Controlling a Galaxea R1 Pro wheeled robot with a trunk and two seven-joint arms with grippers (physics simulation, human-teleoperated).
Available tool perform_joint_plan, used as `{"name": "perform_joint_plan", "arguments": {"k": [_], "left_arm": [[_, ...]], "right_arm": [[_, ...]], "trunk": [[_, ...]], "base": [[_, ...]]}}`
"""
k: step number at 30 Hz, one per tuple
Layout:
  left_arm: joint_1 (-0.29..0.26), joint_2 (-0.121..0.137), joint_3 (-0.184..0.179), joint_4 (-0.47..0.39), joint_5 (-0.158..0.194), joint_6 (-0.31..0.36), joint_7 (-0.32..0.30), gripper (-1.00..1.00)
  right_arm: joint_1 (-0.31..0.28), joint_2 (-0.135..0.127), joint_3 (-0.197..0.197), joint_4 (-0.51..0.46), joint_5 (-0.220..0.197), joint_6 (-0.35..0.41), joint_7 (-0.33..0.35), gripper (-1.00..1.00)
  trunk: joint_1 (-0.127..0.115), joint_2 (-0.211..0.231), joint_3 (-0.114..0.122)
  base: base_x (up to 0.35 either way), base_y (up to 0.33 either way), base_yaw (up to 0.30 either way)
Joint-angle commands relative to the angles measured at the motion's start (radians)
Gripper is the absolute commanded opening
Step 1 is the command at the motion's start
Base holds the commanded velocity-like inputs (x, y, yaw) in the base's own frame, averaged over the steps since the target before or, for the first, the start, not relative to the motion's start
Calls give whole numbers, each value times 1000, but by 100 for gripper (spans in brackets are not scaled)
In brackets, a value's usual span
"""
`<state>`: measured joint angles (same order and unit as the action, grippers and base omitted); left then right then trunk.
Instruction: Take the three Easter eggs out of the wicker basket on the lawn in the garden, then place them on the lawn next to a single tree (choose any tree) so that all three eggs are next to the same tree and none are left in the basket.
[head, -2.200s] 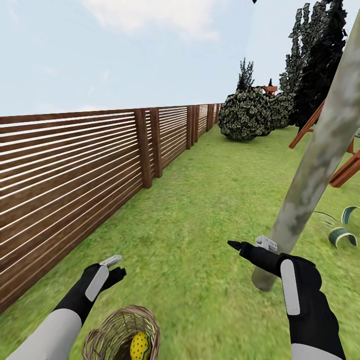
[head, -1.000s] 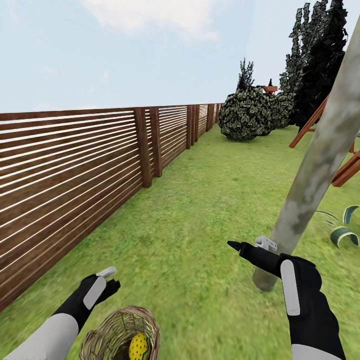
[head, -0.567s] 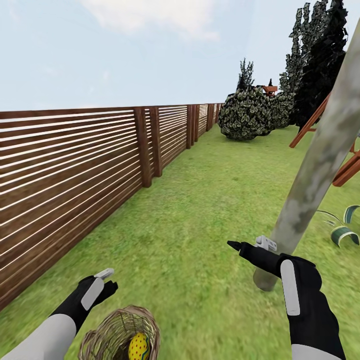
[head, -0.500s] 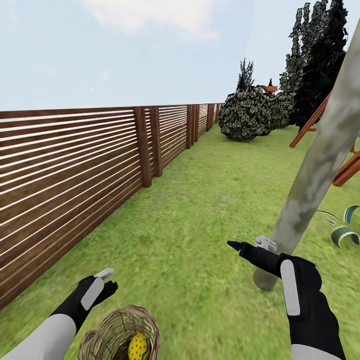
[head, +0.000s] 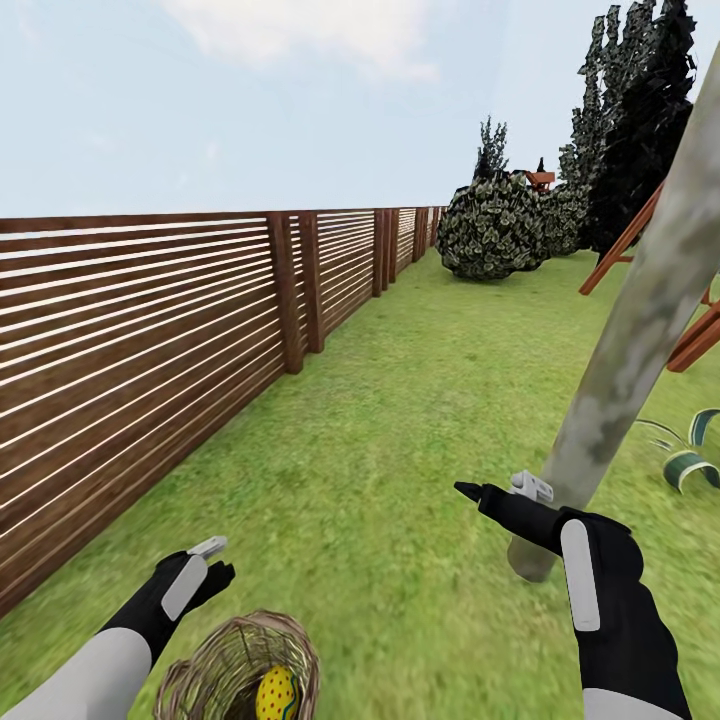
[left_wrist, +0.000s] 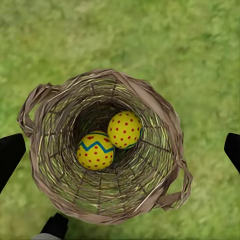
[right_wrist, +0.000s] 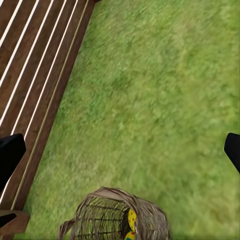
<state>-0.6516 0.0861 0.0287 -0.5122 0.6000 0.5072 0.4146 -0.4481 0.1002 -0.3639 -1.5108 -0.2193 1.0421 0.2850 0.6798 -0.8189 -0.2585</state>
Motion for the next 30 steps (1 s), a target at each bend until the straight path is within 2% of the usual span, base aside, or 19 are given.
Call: {"name": "perform_joint_plan", "arguments": {"k": [1,5,8,12,13,17,30], "left_arm": [[0,0,0,-2,11,3,8,100],[0,0,0,-4,11,3,7,100],[0,1,2,-6,11,5,6,100],[0,1,51,-8,11,7,3,100],[0,1,77,-9,10,8,0,100],[0,1,118,-3,8,13,4,100],[0,4,131,1,6,13,8,100]], "right_arm": [[-1,1,-3,-1,2,5,5,100],[-1,1,-3,-1,2,5,5,100],[-1,1,-3,-1,2,5,5,100],[-1,1,-3,-1,2,5,5,100],[-1,1,-3,-1,2,5,5,100],[-1,1,-3,-1,2,5,5,100],[0,1,-3,-2,1,5,5,100]], "trunk": [[0,-1,-1],[0,-1,-1],[12,-22,-11],[27,-50,-23],[31,-57,-27],[46,-85,-39],[96,-176,-80]], "base": [[0,0,0],[0,0,0],[0,0,0],[0,0,0],[0,0,0],[0,0,0],[0,0,0]]}}
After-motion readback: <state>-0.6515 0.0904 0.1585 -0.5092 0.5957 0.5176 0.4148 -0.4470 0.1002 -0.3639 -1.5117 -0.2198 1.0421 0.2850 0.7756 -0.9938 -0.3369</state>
